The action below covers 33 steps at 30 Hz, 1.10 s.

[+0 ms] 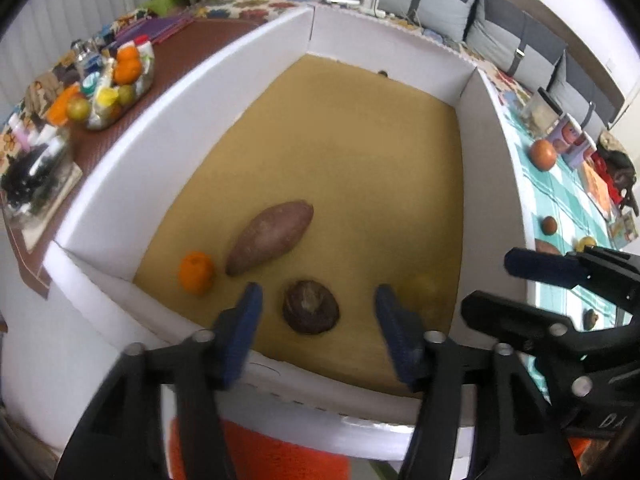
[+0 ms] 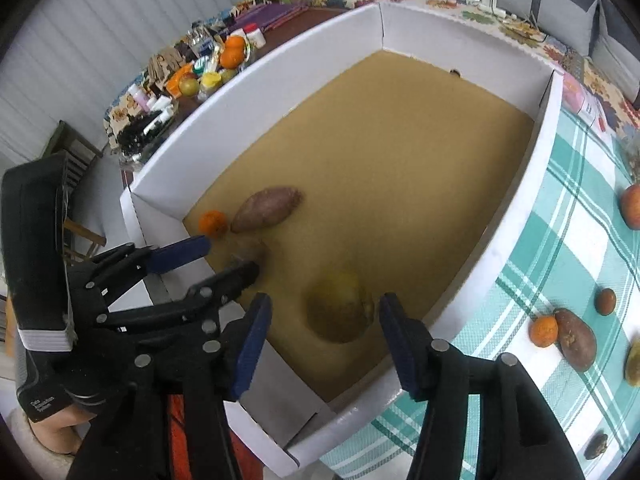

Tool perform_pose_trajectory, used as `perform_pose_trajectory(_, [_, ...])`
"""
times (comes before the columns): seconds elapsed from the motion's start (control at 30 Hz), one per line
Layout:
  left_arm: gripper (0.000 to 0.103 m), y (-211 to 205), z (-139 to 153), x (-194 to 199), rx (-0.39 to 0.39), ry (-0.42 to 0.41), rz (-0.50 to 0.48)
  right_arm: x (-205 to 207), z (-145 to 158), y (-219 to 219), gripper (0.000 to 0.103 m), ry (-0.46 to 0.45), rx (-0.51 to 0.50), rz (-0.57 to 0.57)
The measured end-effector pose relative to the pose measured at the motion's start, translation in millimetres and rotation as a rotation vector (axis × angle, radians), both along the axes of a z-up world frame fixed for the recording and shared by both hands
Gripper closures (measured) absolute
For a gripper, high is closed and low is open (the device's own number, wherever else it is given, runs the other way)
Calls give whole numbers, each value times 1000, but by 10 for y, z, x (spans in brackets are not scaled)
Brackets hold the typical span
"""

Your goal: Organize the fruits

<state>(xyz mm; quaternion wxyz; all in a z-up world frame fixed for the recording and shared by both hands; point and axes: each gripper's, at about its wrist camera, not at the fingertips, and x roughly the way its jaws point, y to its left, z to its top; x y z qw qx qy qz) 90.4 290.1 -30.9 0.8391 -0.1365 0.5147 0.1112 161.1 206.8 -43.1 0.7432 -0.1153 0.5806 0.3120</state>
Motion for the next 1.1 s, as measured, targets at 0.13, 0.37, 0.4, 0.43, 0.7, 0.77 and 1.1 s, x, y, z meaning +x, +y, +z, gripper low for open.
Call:
perform_pose_trajectory(0.13, [25,-13,156,-36,23,-46,22,-44,313,-191,25,-78,44,-22])
perform_pose_trajectory(0.37, [24,-587,473,-2,14,-149,-65,-183,748,-899,11,-224,81,-119])
perform_pose_trajectory(0.4, [24,-741,522,0,10,-169,-92,-215,774,-1104,11,-240,79,-150])
perform_pose_trajectory(0.43, [24,-846,549,-1,7,-181,-109,-238,783,-1250,11,-247,78,-171])
perform_pose_trajectory(0.7, [23,-2037,420,4,-66,-211,-318,-577,432,-2766,10,-295,-30,-413])
perform_pose_trajectory(0.77, [23,-2346,224,8,-61,-186,-365,-676,266,-3052,10,-311,-83,-473])
perform_pose_trajectory(1.1, [23,-3097,-659,1,10,-90,-475,-1171,-568,-3961,10,-304,-159,-728])
